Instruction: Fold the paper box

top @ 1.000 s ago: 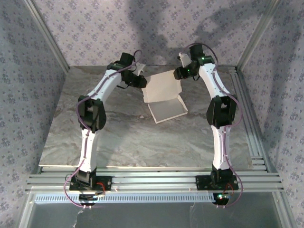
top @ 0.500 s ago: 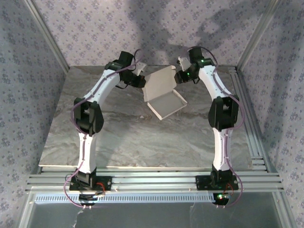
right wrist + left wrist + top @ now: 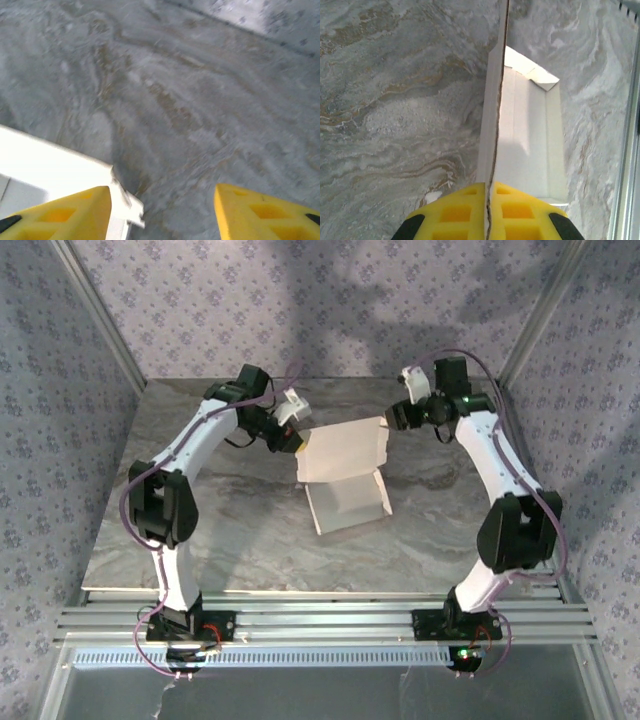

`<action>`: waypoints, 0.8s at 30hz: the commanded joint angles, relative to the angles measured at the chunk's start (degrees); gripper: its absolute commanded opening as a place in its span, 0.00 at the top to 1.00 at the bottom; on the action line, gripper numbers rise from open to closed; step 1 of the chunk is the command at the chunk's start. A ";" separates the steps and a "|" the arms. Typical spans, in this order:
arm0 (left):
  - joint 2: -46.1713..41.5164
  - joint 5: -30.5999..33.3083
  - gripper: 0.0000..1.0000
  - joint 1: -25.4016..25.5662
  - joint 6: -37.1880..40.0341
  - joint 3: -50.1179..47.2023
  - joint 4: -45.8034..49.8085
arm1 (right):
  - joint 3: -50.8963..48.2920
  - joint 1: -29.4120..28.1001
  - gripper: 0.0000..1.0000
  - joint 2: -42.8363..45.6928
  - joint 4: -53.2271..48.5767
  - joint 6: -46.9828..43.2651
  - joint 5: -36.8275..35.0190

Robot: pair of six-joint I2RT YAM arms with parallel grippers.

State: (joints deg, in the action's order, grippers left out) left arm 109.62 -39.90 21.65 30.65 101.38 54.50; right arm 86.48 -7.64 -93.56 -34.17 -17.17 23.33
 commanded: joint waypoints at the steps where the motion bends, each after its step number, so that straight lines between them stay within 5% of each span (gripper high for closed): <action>1: -3.04 1.02 1.00 -0.12 8.14 -2.22 0.78 | -5.43 0.19 0.35 5.60 -3.00 -10.58 6.97; 6: -5.50 3.59 1.00 0.23 9.99 -5.32 -3.38 | -5.78 0.71 0.31 6.70 -9.63 -19.71 6.42; 24: -7.41 6.22 1.00 1.25 12.70 -7.78 -9.01 | 3.64 -2.83 0.35 -7.75 -13.31 -24.95 5.23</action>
State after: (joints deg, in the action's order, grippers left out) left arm 103.81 -32.82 22.63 41.17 93.14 46.54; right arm 88.33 -10.17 -100.05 -45.71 -39.75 29.23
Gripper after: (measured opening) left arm 0.047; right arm 0.653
